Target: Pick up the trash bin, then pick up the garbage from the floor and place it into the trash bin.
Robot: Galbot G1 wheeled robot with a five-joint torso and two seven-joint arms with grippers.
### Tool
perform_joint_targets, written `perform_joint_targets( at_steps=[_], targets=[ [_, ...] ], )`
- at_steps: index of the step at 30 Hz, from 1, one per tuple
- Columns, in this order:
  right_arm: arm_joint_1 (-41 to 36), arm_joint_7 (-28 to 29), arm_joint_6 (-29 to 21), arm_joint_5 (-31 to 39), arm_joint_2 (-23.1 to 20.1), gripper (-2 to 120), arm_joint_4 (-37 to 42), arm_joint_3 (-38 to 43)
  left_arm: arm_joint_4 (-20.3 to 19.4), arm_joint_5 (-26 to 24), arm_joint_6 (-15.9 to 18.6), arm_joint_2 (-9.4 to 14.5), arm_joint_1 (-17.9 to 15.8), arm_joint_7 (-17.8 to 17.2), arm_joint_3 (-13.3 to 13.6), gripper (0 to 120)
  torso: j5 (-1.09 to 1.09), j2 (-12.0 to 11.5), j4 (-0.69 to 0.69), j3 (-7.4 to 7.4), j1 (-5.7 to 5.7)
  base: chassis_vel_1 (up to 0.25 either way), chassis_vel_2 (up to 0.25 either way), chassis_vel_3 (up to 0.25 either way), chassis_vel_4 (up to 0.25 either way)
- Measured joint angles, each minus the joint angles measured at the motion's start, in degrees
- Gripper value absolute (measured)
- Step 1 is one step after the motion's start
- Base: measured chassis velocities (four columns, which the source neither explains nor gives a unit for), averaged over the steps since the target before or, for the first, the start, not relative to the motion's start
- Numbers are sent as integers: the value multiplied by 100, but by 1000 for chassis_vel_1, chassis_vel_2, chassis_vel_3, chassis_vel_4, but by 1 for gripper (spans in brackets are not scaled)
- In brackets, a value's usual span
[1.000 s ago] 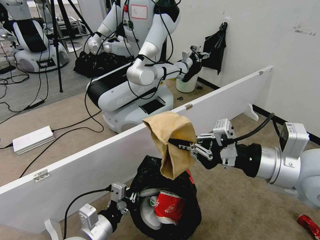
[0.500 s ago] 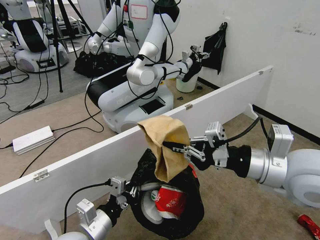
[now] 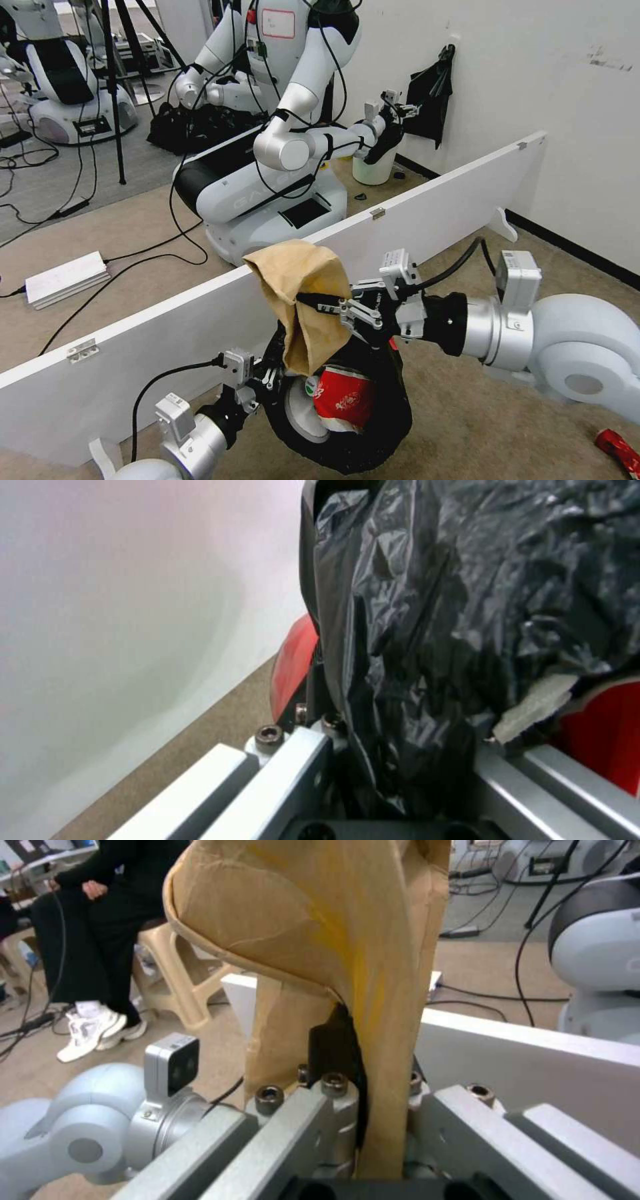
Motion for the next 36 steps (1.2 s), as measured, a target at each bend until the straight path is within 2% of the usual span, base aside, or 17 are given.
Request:
perform_joint_targets(
  at_steps=[17, 36],
  targets=[
    [-36, 7, -42, -103, 96, 0, -309, -301, -130, -225, 119, 108, -70, 0, -46, 0, 0, 1, 0, 0, 0, 0, 0, 0, 0],
    [-56, -30, -39, -387, 174, 0, -730, -633, -281, -724, 318, 424, -132, -104, -217, 0, 0, 1, 0, 0, 0, 0, 0, 0, 0]
  ],
)
